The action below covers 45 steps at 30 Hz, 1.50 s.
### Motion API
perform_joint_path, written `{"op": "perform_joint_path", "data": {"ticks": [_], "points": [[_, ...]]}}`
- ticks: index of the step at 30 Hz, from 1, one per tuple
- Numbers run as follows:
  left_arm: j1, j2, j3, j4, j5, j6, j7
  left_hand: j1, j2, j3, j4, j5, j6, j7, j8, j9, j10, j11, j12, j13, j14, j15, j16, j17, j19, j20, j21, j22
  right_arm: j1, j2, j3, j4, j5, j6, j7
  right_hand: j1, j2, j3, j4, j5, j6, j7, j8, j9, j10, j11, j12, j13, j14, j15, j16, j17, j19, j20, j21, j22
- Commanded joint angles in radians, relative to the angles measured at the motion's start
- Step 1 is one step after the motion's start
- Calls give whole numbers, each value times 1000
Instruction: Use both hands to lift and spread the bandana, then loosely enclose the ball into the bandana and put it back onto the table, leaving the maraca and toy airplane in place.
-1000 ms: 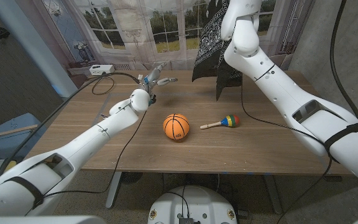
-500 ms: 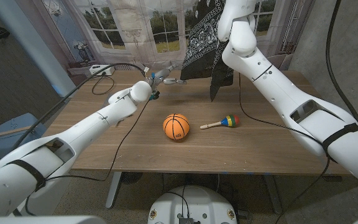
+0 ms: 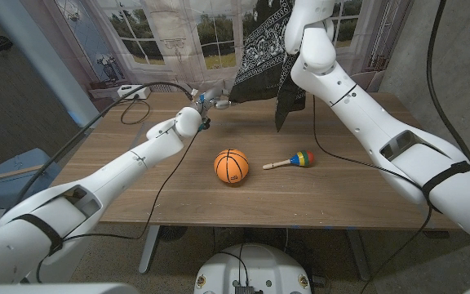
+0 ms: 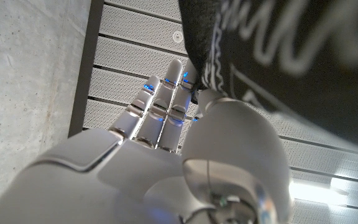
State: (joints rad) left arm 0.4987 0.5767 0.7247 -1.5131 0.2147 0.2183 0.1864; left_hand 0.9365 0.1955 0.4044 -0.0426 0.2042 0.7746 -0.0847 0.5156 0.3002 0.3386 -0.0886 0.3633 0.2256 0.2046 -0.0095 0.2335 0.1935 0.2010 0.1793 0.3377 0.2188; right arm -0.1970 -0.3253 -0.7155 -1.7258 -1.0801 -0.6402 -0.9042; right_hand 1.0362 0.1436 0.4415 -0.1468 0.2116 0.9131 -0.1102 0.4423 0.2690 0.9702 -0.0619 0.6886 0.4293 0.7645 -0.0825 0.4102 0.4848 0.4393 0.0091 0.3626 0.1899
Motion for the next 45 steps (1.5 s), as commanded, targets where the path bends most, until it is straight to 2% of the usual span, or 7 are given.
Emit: {"op": "perform_joint_path", "data": {"ticks": [1, 5, 9, 16, 30, 38, 45], "points": [[114, -15, -76, -151, 135, 98, 318, -26, 8, 13, 31, 18, -13, -9, 20, 32, 14, -16, 5, 9, 17, -17, 10, 5, 22, -14, 14, 6, -59, -40, 62, -81, 54, -45, 113, -2, 4, 7, 2, -5, 52, 48, 1, 1, 40, -63, 3, 3, 6, -133, -3, 6, 0, 2, 4, 4], [124, -3, -109, -190, 146, 101, 347, -22, 13, 47, 51, 33, -8, 26, 59, 82, -6, -15, -9, 20, 10, -20, 3, 7, 20, -24, 22, 10, -93, -83, 101, -148, 99, -50, 203, -3, 4, 5, 2, -6, 49, 43, -1, 0, 34, -65, 3, 5, 7, -134, -1, 11, 2, 2, 6, 4], [120, 17, -128, -234, 166, 131, 338, 0, 17, 133, 73, 30, -61, 79, 113, 178, -34, -19, -29, 42, -5, -20, -5, 14, 7, -41, 33, 16, -119, -122, 132, -201, 116, -92, 305, -3, 5, 3, 1, -8, 45, 31, -3, -2, 23, -67, -2, 3, 5, -135, 0, 18, 6, 1, 8, 5], [105, 23, -150, -267, 207, 157, 358, 6, 9, 190, 82, 11, -95, 101, 164, 258, -37, -30, -37, 62, -13, -27, -9, 17, -4, -57, 43, 19, -172, -180, 175, -243, 121, -125, 349, -3, 7, 0, 0, -11, 35, 18, -9, -4, 2, -75, -8, 4, -5, -137, -2, 28, 7, 1, 11, 6], [70, -2, -164, -333, 402, 257, 521, -21, 8, 216, 111, 13, -148, 91, 212, 338, -59, -37, -50, 83, -5, -44, 1, 30, 8, -67, 62, 20, -258, -249, 238, -307, 131, -173, 387, -6, 13, -6, 3, -15, 23, 6, -15, -6, -19, -76, -14, 5, -17, -137, -4, 42, 15, 0, 17, 7], [64, 13, -171, -421, 481, 283, 503, -33, -3, 225, 115, 12, -144, 74, 250, 377, -47, -51, -47, 94, 6, -64, 4, 34, 17, -82, 73, 20, -306, -277, 265, -315, 140, -177, 362, -8, 16, -9, 5, -17, 17, 2, -18, -7, -29, -74, -18, 3, -25, -137, -6, 49, 15, 1, 19, 8], [120, 36, -230, -533, 441, 222, 469, -40, -26, 232, 98, 28, -109, 73, 297, 413, -21, -66, -37, 103, 19, -81, -2, 26, 21, -97, 82, 18, -393, -314, 321, -383, 165, -164, 329, -11, 18, -10, 7, -18, 17, 0, -18, -8, -32, -76, -17, 5, -32, -136, -10, 53, 11, 3, 19, 8]]}}
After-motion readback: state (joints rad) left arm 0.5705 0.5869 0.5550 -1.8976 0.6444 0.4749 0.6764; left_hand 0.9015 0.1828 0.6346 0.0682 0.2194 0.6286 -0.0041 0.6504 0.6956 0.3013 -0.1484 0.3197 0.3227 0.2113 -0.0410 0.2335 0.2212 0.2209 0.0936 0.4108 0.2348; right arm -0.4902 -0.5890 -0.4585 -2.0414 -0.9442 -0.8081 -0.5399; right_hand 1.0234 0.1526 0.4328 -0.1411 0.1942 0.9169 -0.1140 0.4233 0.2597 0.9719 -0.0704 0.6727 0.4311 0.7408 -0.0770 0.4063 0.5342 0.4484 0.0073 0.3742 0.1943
